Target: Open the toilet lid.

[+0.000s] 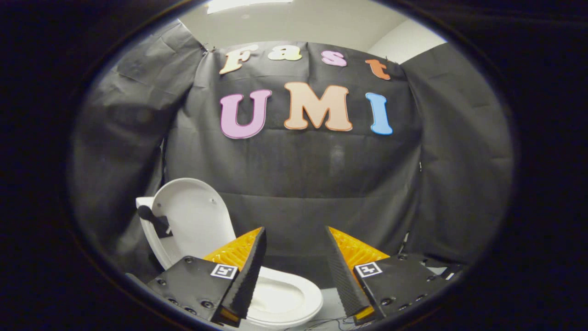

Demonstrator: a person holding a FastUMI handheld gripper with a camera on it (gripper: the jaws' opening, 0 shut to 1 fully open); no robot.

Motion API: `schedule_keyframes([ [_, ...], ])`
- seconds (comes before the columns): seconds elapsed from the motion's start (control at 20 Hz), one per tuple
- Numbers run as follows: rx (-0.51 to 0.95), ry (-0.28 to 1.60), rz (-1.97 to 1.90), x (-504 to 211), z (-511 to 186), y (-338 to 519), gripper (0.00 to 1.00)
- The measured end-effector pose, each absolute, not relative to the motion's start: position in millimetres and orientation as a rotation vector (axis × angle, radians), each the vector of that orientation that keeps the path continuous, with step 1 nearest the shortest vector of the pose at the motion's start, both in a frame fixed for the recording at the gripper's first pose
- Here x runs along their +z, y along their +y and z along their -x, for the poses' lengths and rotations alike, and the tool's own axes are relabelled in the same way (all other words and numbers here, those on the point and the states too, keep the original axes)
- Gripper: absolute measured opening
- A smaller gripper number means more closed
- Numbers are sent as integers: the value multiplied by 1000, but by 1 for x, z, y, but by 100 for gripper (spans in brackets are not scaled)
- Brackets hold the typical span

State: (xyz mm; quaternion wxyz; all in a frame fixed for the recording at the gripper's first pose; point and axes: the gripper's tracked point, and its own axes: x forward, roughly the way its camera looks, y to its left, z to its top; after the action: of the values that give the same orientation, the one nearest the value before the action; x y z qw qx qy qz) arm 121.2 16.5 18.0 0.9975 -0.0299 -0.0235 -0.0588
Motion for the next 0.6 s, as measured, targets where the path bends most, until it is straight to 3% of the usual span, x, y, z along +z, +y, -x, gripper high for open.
schedule_keyframes([
  [0.3,-82,100,101,-20,-96,-10,78],
  [0.6,-45,126,100,-28,-78,-14,79],
])
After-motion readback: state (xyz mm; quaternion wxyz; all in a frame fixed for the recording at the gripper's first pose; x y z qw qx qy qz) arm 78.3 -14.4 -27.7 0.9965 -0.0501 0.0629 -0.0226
